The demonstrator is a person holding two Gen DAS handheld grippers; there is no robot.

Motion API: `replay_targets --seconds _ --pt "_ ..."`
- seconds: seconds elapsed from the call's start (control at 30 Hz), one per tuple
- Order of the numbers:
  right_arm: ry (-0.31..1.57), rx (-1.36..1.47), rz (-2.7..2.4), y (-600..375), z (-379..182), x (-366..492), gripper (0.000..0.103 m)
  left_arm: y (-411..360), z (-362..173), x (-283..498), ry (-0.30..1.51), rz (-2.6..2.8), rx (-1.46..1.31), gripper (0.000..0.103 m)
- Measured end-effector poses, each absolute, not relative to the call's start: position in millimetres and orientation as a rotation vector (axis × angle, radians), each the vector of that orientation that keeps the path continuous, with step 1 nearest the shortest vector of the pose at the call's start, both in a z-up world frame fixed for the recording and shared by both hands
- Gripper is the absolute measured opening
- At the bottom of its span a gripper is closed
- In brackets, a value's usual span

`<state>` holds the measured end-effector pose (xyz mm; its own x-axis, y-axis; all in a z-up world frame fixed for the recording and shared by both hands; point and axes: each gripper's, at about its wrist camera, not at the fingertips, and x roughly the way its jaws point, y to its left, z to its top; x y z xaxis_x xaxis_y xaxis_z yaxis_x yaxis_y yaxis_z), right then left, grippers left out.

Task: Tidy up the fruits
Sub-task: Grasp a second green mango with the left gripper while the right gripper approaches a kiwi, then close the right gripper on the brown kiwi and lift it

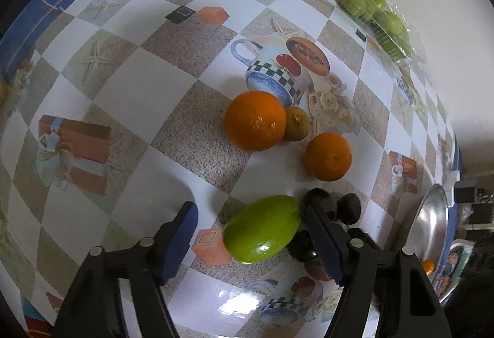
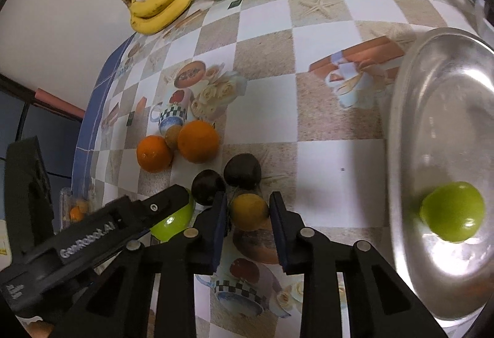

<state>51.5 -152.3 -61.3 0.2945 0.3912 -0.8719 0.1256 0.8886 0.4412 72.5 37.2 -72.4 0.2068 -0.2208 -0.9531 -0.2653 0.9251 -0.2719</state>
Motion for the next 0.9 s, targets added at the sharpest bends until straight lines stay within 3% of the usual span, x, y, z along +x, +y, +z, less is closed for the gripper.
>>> replay_targets --seconds 0.1,0.63,0.9 --pt "1.263 0.474 0.183 -156.5 -55.3 49.8 0.029 34.2 -72.9 72.4 1.383 -0.014 -0.452 0.053" --pt "1.184 0.501 0.194 -174.3 -22.4 41.4 0.025 40.5 -37.4 69.7 1.254 -0.018 -0.464 0.052" --pt "1.211 0.462 0.106 -192.9 -33.0 44.6 0.025 45.3 -39.1 68.0 1.259 0.022 -0.486 0.052"
